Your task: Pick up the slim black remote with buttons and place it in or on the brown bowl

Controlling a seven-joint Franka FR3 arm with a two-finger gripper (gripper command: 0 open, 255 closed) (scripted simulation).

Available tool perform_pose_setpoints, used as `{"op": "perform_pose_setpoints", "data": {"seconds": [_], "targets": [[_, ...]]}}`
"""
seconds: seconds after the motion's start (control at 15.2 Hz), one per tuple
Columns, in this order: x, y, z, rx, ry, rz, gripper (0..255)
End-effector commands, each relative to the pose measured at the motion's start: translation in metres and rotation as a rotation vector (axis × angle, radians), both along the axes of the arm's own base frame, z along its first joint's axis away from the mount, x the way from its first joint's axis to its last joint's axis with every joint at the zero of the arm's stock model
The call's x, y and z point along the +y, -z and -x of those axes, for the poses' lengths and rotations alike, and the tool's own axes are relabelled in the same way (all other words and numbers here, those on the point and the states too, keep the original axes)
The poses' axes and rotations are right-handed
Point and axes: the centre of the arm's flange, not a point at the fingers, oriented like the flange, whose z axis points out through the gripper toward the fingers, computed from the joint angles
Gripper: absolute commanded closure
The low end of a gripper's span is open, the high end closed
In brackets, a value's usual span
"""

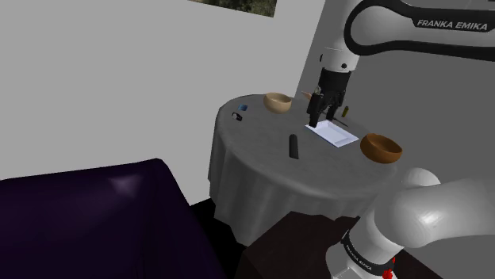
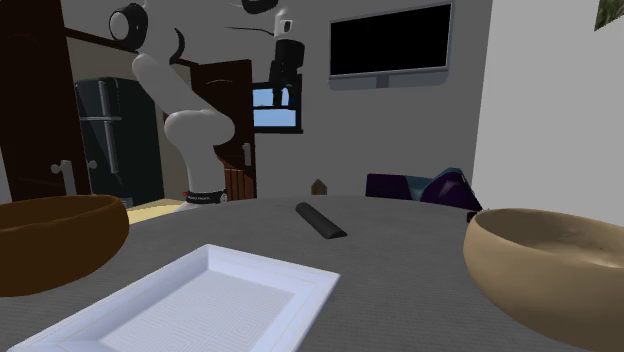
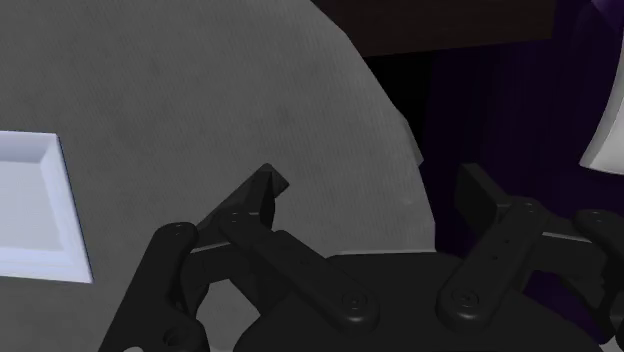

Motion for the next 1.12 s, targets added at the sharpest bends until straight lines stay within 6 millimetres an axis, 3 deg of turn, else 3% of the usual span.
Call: {"op": "perform_pose_setpoints", "data": {"seconds": [0.0, 0.53, 1.06], "targets": [[0.000, 0.000, 0.000, 0.000, 0.000, 0.000, 0], [-0.037, 0.077, -0.044, -0.106, 0.295, 0.045, 0], [-0.091, 0.148, -0.083, -0.213, 0.590, 0.091, 0]]}}
